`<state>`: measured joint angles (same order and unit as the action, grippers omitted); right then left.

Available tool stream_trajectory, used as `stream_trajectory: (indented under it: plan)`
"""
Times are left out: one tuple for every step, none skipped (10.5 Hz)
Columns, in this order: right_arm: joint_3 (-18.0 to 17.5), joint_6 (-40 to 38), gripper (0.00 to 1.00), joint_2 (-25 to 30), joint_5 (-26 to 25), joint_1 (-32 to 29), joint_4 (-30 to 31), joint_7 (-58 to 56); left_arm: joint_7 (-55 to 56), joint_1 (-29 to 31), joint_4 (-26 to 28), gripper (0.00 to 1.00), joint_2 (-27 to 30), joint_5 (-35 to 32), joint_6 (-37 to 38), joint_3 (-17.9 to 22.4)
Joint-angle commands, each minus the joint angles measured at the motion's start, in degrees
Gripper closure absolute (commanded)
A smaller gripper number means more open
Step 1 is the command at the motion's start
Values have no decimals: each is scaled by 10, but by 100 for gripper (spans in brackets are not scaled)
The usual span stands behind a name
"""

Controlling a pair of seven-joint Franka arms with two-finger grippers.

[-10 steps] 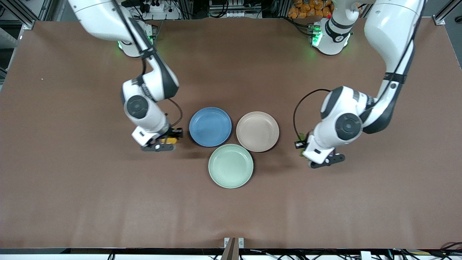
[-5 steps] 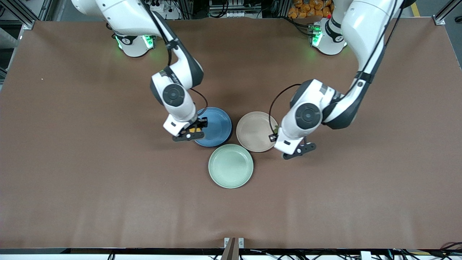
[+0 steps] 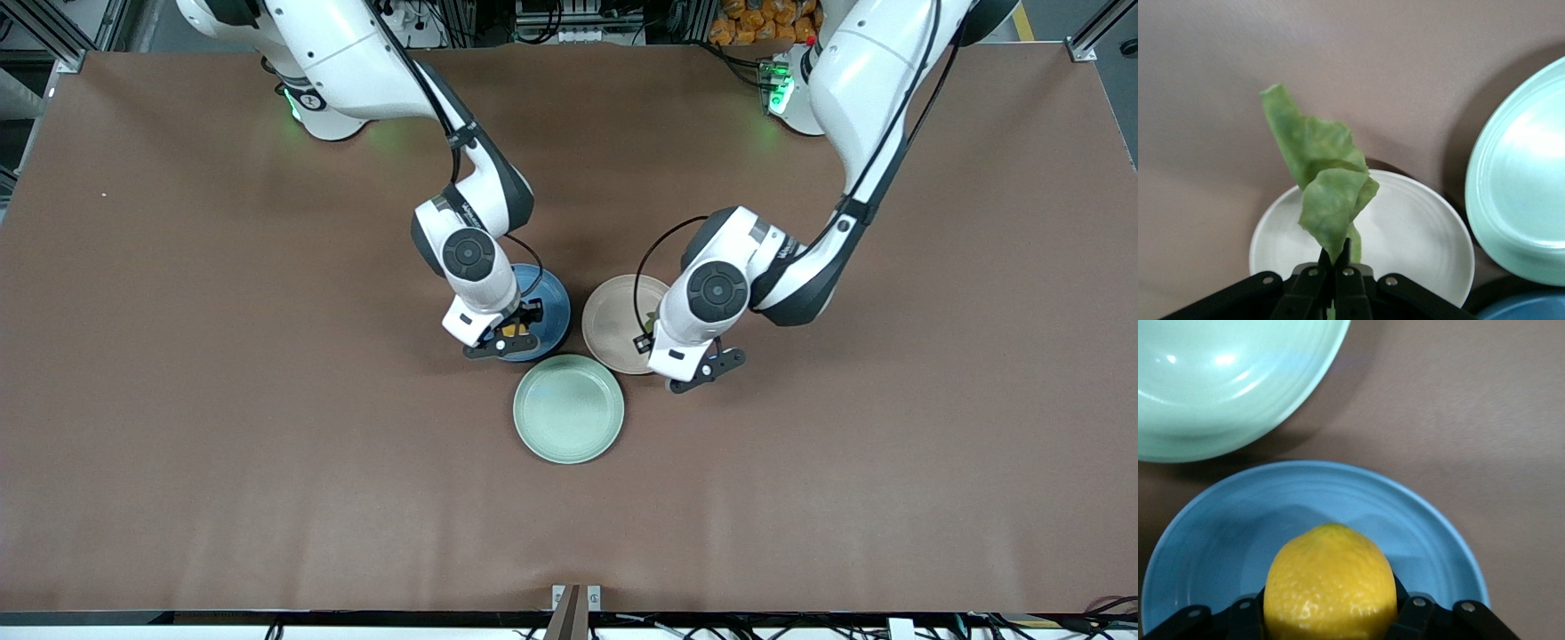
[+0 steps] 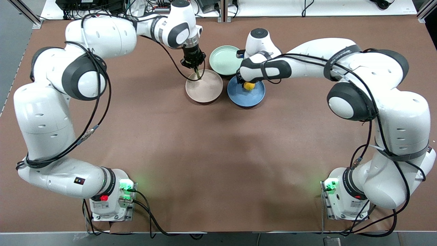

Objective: Place lemon and lettuce in plates
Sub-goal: 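Open the right gripper over the blue plate while the left releases lettuce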

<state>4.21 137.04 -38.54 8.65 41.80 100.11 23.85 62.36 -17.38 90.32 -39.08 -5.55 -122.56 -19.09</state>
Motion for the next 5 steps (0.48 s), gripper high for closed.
stream_trajectory:
  plan:
    - [5, -1, 59, -11, 9, 15, -14, 2, 50, -25, -17, 100, -20, -9, -13, 4]
    - [5, -1, 42, -15, 9, 16, -14, 2, 59, -27, -18, 100, -21, -9, -18, 5]
    - [5, -1, 0, -16, 8, 14, -14, 1, 59, -27, -17, 100, -21, -8, -22, 5]
    - [5, -4, 0, -16, 9, 12, -15, 2, 60, -27, -17, 100, -21, -6, -22, 5]
    - [6, -7, 0, -14, 9, 7, -18, 1, 72, -32, -17, 100, -18, -6, -22, 5]
